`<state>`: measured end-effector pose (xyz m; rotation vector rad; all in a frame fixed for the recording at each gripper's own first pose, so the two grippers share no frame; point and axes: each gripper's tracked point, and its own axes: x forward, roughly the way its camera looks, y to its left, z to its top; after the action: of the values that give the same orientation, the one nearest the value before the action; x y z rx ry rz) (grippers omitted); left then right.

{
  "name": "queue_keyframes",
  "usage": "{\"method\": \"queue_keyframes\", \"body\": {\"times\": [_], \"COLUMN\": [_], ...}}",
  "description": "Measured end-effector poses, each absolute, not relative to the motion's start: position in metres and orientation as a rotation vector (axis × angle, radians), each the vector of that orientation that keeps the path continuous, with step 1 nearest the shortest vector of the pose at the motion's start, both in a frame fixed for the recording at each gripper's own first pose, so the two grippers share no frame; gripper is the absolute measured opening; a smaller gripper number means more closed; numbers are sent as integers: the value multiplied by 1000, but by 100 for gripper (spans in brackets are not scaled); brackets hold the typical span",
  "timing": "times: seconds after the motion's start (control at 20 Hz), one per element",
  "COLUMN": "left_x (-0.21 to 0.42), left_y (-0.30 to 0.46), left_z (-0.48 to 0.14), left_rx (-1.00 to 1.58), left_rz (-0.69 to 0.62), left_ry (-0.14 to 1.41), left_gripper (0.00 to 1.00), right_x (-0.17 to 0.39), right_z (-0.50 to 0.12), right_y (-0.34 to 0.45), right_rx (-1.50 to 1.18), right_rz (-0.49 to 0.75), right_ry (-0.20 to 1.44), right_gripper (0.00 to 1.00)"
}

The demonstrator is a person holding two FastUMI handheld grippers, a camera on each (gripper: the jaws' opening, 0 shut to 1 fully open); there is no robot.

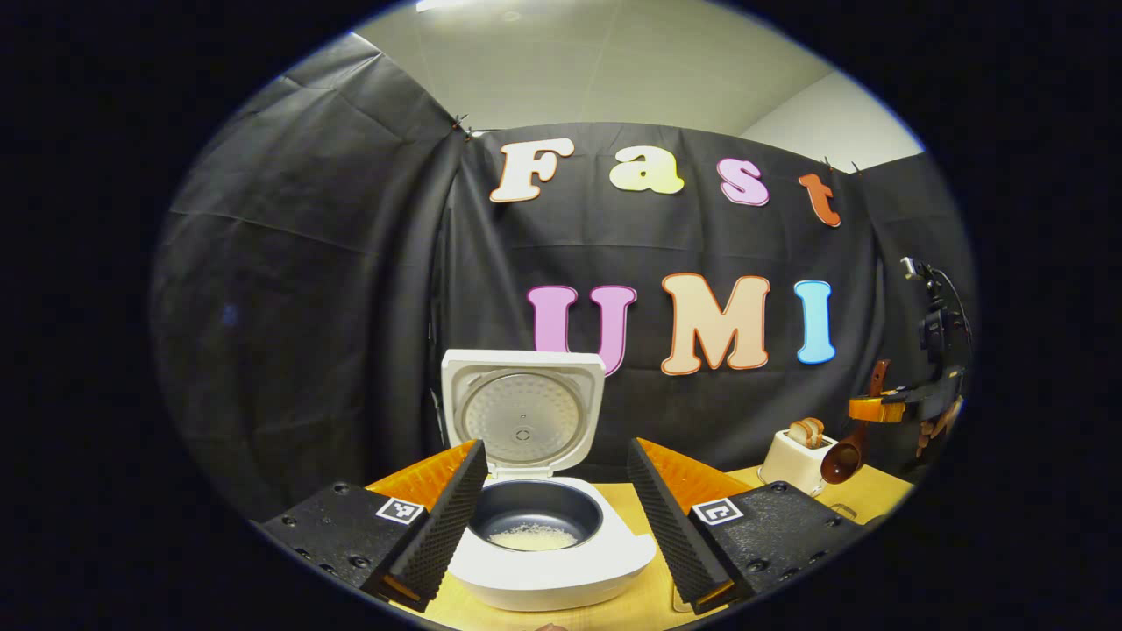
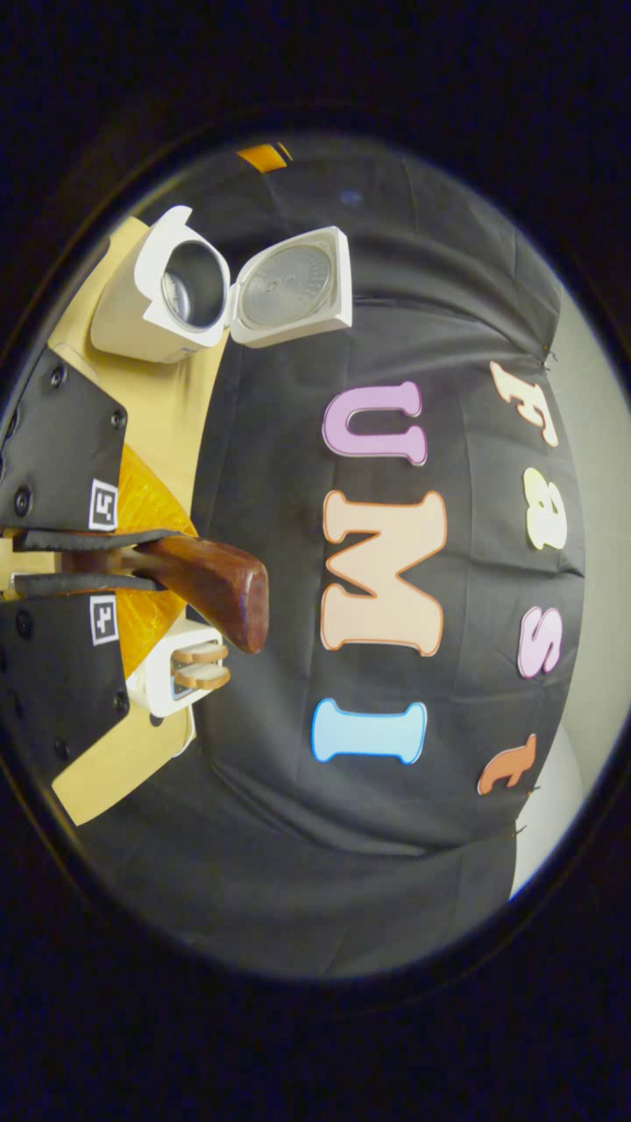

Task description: Close the left gripper, press the button to open the rice cooker; take a wooden spoon from the chopstick holder with the right hand, scoop a spoonful of rice and pour it into the rice cooker, then put the wooden spoon back into the chopstick holder.

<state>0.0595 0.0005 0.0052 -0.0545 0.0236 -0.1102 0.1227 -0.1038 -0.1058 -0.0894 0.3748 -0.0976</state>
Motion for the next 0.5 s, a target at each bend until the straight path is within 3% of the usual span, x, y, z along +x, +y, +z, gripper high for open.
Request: {"method": "queue_keyframes", "body": {"times": [0.35,0.5], "left_x": [59,58], "left_y": [-34,-41], "left_z": [9,12], "left_rx": [-38,-30], "left_rz": [-142,-140], "left_ry": [24,21], "left_gripper": [95,94], "right_x": [93,82], "right_z": [-148,-171], "right_y": [-162,-177], "right_rx": [-48,-45], "right_rz": [-168,-183], "right_ry": [458,499], "right_gripper": [14,11]}}
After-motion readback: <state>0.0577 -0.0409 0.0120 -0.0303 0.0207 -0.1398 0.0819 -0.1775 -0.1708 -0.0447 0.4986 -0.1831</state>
